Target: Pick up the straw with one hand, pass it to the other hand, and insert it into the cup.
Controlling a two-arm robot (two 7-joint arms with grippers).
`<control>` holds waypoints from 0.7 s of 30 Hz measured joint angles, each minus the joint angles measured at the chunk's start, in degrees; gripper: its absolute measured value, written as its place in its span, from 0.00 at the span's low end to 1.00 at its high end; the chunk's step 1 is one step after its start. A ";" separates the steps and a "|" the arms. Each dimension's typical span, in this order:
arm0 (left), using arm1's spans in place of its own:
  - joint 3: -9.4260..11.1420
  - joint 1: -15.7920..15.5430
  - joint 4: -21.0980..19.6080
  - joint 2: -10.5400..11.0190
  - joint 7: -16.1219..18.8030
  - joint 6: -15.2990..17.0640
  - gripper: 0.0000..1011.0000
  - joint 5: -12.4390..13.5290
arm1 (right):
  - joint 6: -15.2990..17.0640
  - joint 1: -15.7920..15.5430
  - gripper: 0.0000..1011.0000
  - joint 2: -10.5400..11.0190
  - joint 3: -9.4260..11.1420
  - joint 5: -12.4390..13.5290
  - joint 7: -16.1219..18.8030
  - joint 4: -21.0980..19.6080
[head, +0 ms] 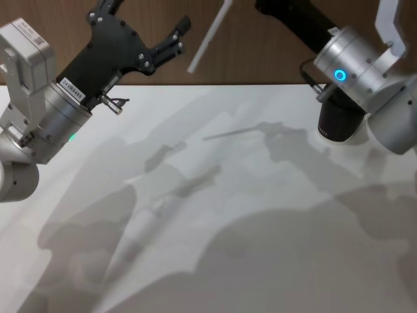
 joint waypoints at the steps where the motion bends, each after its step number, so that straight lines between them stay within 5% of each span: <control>1: 0.00 0.00 0.00 0.00 0.00 0.00 0.97 0.00 | -0.48 -0.30 0.01 0.58 0.03 -0.91 -0.76 -0.56; 12: 0.00 0.00 0.00 0.00 0.00 0.00 0.99 0.00 | -1.76 -2.16 0.01 5.66 0.83 -7.91 -5.89 -5.35; 21: 0.00 0.00 0.00 0.00 0.00 0.00 0.99 0.00 | 0.85 -2.61 0.01 9.60 1.73 -12.10 -9.26 -8.07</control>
